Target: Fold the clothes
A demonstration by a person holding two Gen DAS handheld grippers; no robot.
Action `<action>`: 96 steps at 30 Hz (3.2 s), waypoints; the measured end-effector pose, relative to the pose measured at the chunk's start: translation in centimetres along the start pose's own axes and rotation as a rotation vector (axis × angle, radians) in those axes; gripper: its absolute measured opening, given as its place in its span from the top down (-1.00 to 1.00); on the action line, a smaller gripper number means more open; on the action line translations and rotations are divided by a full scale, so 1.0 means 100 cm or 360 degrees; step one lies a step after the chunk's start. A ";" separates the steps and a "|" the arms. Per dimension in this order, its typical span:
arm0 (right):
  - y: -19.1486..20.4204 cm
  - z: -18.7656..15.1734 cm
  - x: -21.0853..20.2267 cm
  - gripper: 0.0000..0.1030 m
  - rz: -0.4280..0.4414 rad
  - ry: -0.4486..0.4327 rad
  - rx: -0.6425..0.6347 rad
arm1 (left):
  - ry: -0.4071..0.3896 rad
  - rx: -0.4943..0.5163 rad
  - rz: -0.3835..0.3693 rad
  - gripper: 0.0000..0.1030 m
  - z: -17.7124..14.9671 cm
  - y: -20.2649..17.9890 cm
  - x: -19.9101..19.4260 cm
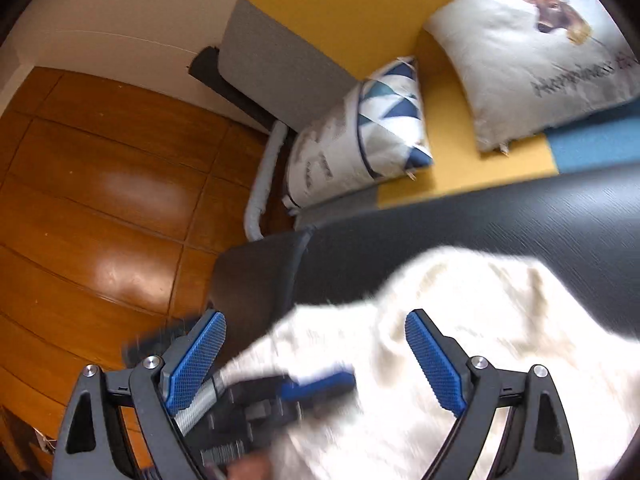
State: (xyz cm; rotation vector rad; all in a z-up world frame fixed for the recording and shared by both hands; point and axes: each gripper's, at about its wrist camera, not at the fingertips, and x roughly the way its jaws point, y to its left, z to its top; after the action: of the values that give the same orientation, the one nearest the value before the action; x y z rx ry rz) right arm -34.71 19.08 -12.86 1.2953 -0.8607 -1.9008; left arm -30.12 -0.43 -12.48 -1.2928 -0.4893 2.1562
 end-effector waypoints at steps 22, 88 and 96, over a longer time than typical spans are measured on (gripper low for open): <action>-0.001 -0.108 -0.066 -0.74 -0.0201 -0.0260 0.0070 | -0.0163 -0.0199 0.0183 0.61 -0.066 0.020 -0.097; 0.057 -0.156 0.046 -0.97 -0.1166 -0.0120 -0.0423 | -0.1172 -0.1577 -0.0071 0.86 -0.215 0.253 -0.355; 0.056 -0.179 -0.015 -0.95 -0.0872 -0.0310 -0.0296 | -0.0901 -0.1193 -0.0245 0.86 -0.117 0.144 -0.270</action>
State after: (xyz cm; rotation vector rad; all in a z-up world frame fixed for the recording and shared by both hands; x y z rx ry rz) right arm -16.42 14.54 -12.67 1.3365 -0.4230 -2.4985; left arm -13.87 -28.59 -7.93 -0.8918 -1.6879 2.2650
